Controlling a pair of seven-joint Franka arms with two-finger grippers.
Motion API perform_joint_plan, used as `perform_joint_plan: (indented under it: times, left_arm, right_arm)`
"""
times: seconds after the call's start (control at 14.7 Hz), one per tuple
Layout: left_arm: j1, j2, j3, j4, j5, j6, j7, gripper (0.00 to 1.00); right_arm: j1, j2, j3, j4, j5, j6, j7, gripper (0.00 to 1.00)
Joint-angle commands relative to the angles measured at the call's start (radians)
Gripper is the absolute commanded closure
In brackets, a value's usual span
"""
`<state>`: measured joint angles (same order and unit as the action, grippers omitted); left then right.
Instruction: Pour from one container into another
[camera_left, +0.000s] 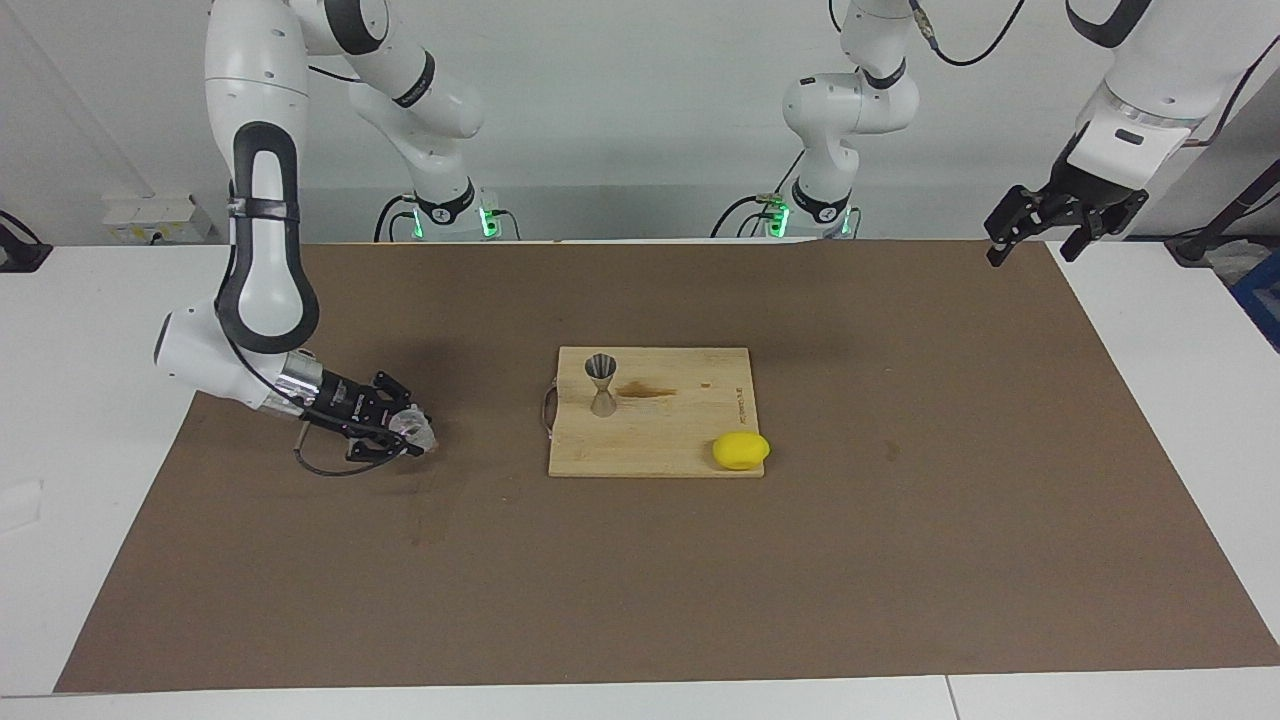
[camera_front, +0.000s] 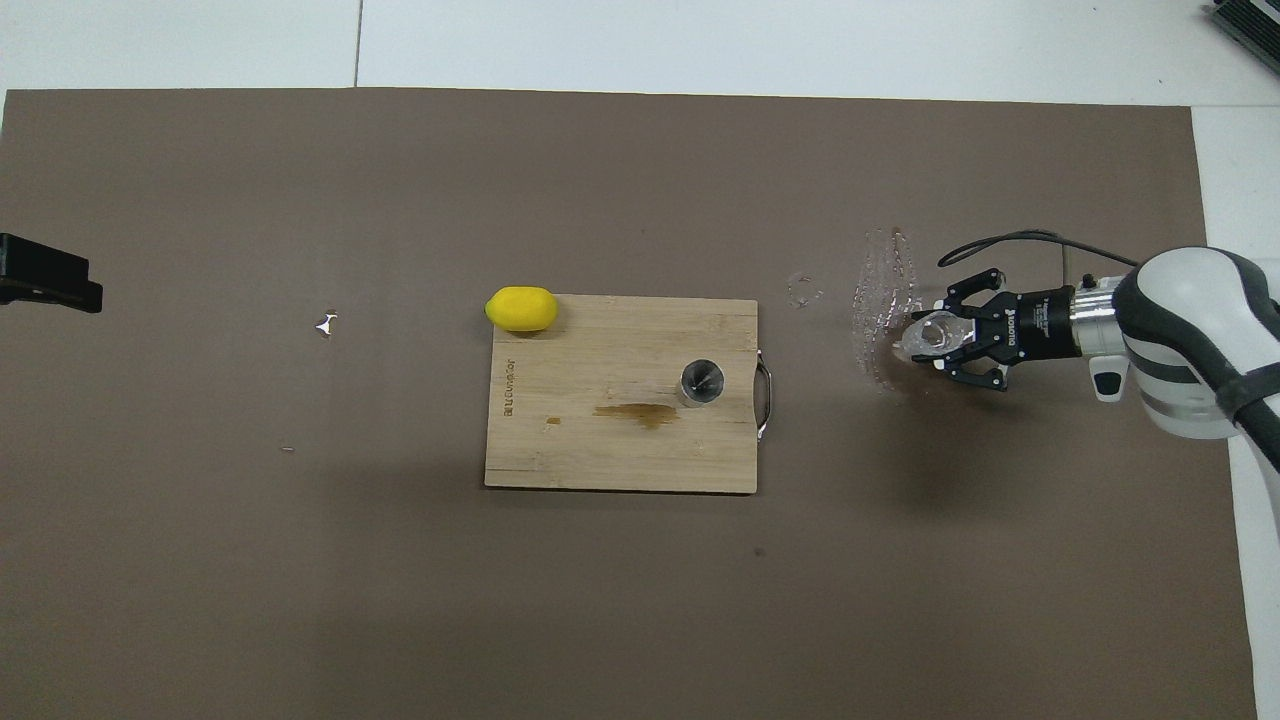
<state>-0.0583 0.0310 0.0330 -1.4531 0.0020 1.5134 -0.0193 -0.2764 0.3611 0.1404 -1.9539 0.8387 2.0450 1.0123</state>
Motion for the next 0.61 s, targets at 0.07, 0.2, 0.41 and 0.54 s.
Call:
perform_joint_plan:
  times: [0.07,0.2,0.41,0.54]
  left_arm:
    - [-0.044,-0.04,0.005,-0.072,0.023,0.028,-0.004,0.0]
    - [-0.057,-0.049,0.005,-0.084,0.023,0.036,-0.004,0.0]
    - [-0.04,-0.049,0.013,-0.081,0.018,0.047,-0.002,0.0]
    - [-0.043,-0.046,0.016,-0.07,0.027,0.048,-0.004,0.0]
  right_arm:
    - [0.097,-0.079,-0.001,-0.019,0.013,0.052,0.136,1.0]
    - [0.155,-0.1,-0.004,-0.017,0.005,0.086,0.214,1.0]
    - [0.256,-0.128,-0.005,-0.017,-0.044,0.158,0.356,1.0]
    - [0.325,-0.139,-0.007,-0.011,-0.11,0.208,0.463,1.0]
